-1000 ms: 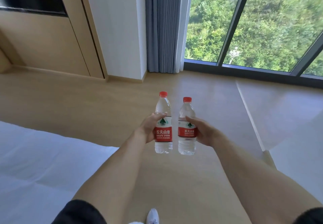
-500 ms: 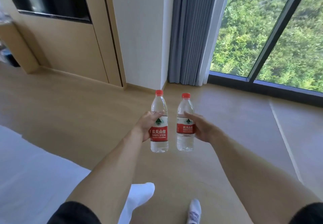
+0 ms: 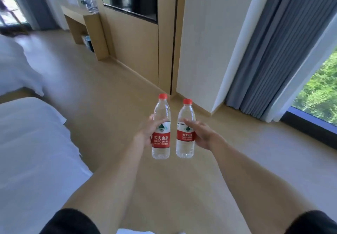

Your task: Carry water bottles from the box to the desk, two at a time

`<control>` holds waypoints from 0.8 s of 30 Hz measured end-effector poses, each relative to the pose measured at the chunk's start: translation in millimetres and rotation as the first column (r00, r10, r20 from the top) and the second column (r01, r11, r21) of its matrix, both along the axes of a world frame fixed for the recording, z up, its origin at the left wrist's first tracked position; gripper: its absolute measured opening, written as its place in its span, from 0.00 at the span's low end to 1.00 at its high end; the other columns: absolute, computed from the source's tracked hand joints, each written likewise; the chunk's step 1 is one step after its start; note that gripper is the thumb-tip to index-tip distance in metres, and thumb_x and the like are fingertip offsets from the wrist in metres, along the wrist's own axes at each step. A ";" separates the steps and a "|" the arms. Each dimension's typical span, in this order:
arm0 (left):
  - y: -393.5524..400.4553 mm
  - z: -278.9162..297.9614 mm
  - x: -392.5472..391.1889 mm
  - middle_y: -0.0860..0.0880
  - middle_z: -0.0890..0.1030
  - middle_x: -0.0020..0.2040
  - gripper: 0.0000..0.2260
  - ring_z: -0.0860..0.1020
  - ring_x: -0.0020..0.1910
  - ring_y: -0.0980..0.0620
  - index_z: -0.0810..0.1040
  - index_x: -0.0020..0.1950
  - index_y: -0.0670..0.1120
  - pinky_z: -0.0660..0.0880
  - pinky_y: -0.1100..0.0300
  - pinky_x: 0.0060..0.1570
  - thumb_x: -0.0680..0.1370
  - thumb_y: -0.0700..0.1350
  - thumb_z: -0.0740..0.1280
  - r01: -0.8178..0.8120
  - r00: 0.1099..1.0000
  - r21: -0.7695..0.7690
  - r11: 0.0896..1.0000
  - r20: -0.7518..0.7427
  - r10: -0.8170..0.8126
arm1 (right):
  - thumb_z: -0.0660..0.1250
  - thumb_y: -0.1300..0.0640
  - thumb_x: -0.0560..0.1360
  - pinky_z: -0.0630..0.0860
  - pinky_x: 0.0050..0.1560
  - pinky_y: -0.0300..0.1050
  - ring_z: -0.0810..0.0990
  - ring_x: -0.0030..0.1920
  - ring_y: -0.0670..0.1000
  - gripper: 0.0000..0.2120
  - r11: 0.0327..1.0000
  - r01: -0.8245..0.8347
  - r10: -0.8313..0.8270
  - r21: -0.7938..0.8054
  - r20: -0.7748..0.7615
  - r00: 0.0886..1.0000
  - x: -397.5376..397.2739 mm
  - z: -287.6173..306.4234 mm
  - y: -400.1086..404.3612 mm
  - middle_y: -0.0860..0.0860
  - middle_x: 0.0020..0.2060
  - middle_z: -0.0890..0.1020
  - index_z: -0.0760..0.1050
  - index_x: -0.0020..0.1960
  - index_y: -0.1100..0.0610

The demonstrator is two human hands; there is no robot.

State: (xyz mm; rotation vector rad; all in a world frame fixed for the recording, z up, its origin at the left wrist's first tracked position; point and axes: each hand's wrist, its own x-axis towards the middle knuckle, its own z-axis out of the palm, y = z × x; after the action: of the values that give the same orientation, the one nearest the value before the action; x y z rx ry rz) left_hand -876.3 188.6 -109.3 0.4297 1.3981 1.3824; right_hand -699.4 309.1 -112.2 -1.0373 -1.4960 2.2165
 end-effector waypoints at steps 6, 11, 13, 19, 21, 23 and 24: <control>39.6 -1.8 -60.1 0.41 0.84 0.55 0.22 0.86 0.47 0.44 0.75 0.65 0.48 0.81 0.49 0.43 0.74 0.47 0.77 -0.171 0.984 -0.020 0.985 -0.060 0.169 | 0.66 0.54 0.81 0.72 0.68 0.62 0.76 0.66 0.65 0.23 0.993 -0.112 0.113 0.020 -0.026 0.993 -78.4 7.0 66.9 0.67 0.66 0.75 0.68 0.72 0.63; 64.6 -8.4 -120.4 0.40 0.83 0.58 0.27 0.85 0.50 0.40 0.73 0.66 0.50 0.81 0.43 0.48 0.70 0.49 0.80 -0.279 0.959 -0.020 0.960 -0.047 0.278 | 0.69 0.53 0.79 0.71 0.69 0.64 0.78 0.65 0.62 0.25 0.983 -0.182 0.183 0.036 -0.024 0.983 -150.0 5.8 98.5 0.62 0.65 0.78 0.68 0.73 0.59; 76.4 -12.0 -150.0 0.39 0.83 0.59 0.32 0.85 0.50 0.39 0.73 0.67 0.50 0.81 0.40 0.48 0.67 0.50 0.81 -0.307 0.951 -0.006 0.952 -0.038 0.307 | 0.69 0.53 0.79 0.72 0.68 0.63 0.79 0.64 0.60 0.24 0.976 -0.211 0.213 0.051 -0.032 0.977 -181.3 4.5 112.6 0.60 0.64 0.79 0.69 0.72 0.56; 117.2 -24.8 -265.5 0.42 0.84 0.58 0.42 0.85 0.51 0.41 0.71 0.71 0.51 0.79 0.37 0.53 0.61 0.54 0.84 -0.369 0.929 0.006 0.930 -0.019 0.369 | 0.67 0.55 0.81 0.73 0.67 0.63 0.79 0.64 0.62 0.15 0.955 -0.282 0.287 0.091 -0.046 0.957 -302.8 3.4 160.3 0.62 0.64 0.79 0.72 0.67 0.53; 129.1 -25.0 -310.4 0.44 0.86 0.53 0.40 0.86 0.49 0.42 0.75 0.66 0.51 0.79 0.36 0.53 0.58 0.56 0.84 -0.384 0.923 -0.005 0.924 -0.011 0.383 | 0.66 0.55 0.81 0.71 0.68 0.64 0.78 0.64 0.62 0.18 0.953 -0.290 0.293 0.087 -0.025 0.956 -350.5 5.0 173.7 0.62 0.64 0.79 0.70 0.70 0.54; 137.4 -23.8 -354.0 0.45 0.87 0.49 0.34 0.86 0.47 0.42 0.78 0.61 0.52 0.80 0.37 0.51 0.58 0.56 0.84 -0.390 0.921 -0.007 0.921 0.000 0.390 | 0.66 0.56 0.81 0.70 0.69 0.65 0.78 0.65 0.63 0.18 0.946 -0.314 0.316 0.080 -0.009 0.949 -397.3 5.7 183.9 0.63 0.64 0.78 0.70 0.71 0.56; 140.9 -22.8 -376.3 0.45 0.87 0.49 0.31 0.86 0.47 0.42 0.79 0.60 0.52 0.80 0.37 0.51 0.60 0.55 0.84 -0.399 0.917 -0.004 0.917 0.004 0.399 | 0.66 0.57 0.81 0.70 0.70 0.66 0.78 0.65 0.63 0.19 0.945 -0.318 0.320 0.072 -0.005 0.948 -421.4 6.0 188.1 0.63 0.64 0.78 0.70 0.71 0.57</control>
State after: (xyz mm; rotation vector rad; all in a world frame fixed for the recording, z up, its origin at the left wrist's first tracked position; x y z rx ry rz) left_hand -1252.6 329.5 -132.2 0.1383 1.5404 1.7064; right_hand -1120.8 497.2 -106.1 -0.7987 -1.8323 2.3523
